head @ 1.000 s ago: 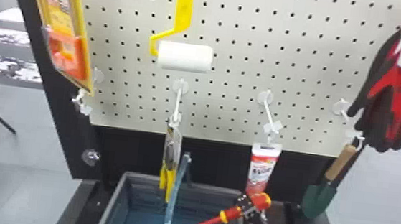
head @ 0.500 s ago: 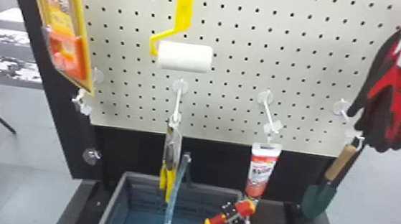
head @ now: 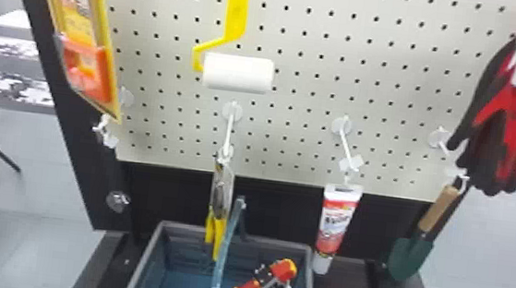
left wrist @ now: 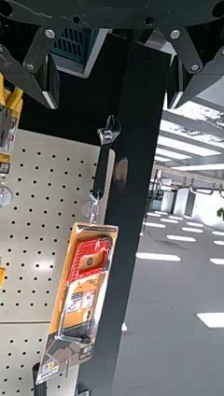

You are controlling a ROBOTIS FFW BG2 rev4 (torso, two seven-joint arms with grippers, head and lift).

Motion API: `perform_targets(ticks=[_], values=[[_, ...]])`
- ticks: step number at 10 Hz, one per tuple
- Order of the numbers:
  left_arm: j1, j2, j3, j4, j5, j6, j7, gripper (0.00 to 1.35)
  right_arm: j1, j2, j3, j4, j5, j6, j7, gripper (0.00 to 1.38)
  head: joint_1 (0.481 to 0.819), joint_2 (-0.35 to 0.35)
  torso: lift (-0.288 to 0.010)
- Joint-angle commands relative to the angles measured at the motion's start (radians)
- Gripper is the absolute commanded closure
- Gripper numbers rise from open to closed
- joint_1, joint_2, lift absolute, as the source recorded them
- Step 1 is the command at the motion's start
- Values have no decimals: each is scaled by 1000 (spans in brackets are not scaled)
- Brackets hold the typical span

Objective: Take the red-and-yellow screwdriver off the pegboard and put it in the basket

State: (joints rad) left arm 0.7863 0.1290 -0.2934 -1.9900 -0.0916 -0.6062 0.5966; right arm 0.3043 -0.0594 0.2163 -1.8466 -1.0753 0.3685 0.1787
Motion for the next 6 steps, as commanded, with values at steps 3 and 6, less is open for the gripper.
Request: perform_targets(ticks=[3, 6], values=[[-2, 1, -1, 1, 3, -3, 0, 384, -12, 0, 0, 14, 1, 3, 7, 498, 549, 0, -100], [-2, 1, -1, 1, 4, -3, 0, 384, -16, -2, 0, 17, 1, 4, 8, 354, 549, 0, -100]])
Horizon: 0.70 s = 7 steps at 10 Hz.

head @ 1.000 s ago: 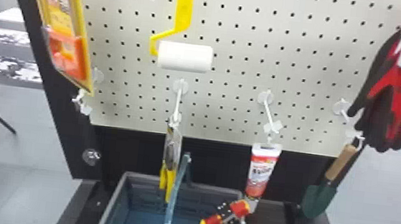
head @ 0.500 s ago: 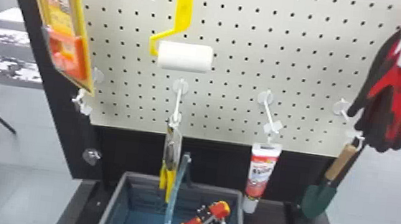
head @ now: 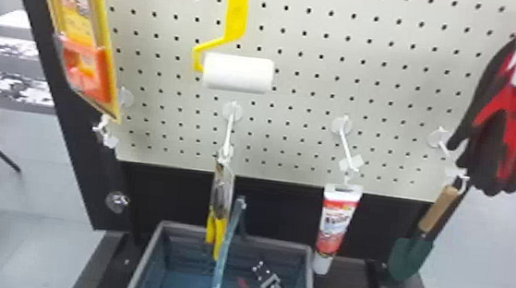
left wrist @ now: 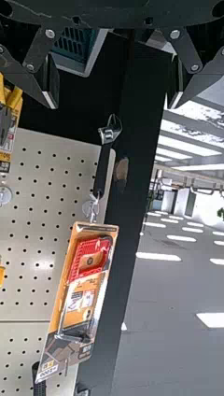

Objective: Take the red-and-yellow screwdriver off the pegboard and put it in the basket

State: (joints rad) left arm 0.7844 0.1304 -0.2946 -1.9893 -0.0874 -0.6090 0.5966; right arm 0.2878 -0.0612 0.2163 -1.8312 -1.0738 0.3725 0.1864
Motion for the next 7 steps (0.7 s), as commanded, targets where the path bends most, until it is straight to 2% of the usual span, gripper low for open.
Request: perform_targets(ticks=[1, 7], values=[[0, 0, 0, 0, 0, -2, 0, 384, -2, 0, 0, 1, 0, 0, 1, 354, 549, 0, -100], [2, 0, 0, 0, 1, -2, 0, 384, 1, -2, -2, -1, 0, 0, 2, 354, 549, 0, -100]])
